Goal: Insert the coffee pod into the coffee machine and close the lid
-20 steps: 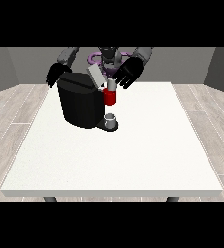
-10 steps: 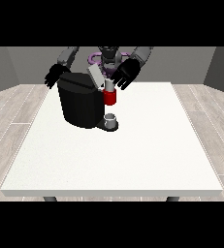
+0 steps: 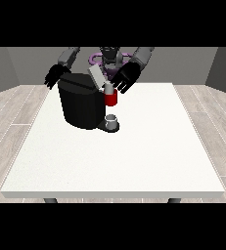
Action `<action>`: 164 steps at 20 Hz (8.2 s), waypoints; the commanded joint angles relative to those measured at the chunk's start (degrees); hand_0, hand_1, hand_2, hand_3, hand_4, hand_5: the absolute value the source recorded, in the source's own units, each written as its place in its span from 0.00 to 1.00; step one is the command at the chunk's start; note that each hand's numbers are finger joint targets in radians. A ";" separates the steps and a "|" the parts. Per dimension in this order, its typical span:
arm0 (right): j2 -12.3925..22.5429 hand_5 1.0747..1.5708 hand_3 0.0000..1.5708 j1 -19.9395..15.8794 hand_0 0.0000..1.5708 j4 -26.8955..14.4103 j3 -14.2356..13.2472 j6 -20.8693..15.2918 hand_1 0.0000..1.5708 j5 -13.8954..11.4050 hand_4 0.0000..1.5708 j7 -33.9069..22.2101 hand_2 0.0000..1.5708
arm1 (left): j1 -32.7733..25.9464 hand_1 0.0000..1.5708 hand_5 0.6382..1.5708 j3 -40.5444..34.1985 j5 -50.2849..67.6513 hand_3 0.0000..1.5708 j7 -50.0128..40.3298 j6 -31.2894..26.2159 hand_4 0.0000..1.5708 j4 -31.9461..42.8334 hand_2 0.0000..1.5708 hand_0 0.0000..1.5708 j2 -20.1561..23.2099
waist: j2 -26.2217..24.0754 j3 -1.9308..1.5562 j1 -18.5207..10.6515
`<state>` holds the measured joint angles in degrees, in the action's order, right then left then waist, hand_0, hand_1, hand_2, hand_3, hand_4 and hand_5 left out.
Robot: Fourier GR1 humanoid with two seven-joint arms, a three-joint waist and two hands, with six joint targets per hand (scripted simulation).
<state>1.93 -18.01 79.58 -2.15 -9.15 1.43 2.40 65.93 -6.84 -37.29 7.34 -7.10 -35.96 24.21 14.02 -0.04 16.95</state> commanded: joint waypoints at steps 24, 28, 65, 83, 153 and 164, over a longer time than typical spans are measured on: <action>1.46 1.00 0.00 1.89 0.00 -2.76 -3.31 1.37 0.00 2.40 0.26 3.35 0.00 | -1.54 0.67 1.00 1.72 -2.79 0.61 1.52 -2.30 0.23 -0.03 0.72 0.67 -0.33 | -0.78 0.02 -2.65; -0.15 1.00 0.00 0.46 0.00 -2.66 -1.78 -1.00 0.00 0.39 0.27 3.75 0.00 | 1.22 0.68 1.00 1.12 -3.48 0.59 0.03 -0.86 0.24 0.23 0.71 0.68 0.11 | 1.24 0.02 -1.78; 3.11 1.00 0.00 12.81 0.00 -8.05 -7.89 -0.47 0.00 4.05 0.25 1.58 0.00 | -18.72 0.00 1.00 -11.40 14.87 0.00 4.81 -6.47 0.00 -3.53 0.00 0.00 -16.24 | -22.36 0.08 -15.36; 9.60 1.00 0.00 9.87 0.00 4.80 -3.70 9.45 0.00 4.65 0.00 -3.54 0.00 | -36.61 0.00 1.00 -14.51 26.29 0.00 3.88 -11.32 0.09 -10.51 0.00 0.00 -20.99 | -29.52 0.03 -21.21; 5.25 1.00 0.00 -29.05 0.00 -22.31 1.08 11.79 0.00 -8.82 0.09 -0.32 0.00 | -51.30 0.00 1.00 -2.18 38.61 0.00 2.85 -4.55 0.00 -39.95 0.00 0.00 -17.81 | -8.68 0.05 -25.00; -1.61 1.00 0.00 -22.57 0.00 -21.77 3.64 11.76 0.00 -8.73 0.08 6.13 0.00 | -52.62 0.00 1.00 0.54 39.24 0.00 0.37 -2.69 0.12 -44.40 0.00 0.00 -20.76 | -13.90 0.03 -23.49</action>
<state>3.81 -44.73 57.02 -0.42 2.73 -7.21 5.80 14.00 -6.78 1.46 9.15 -10.18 -79.11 4.06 2.57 0.01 -7.62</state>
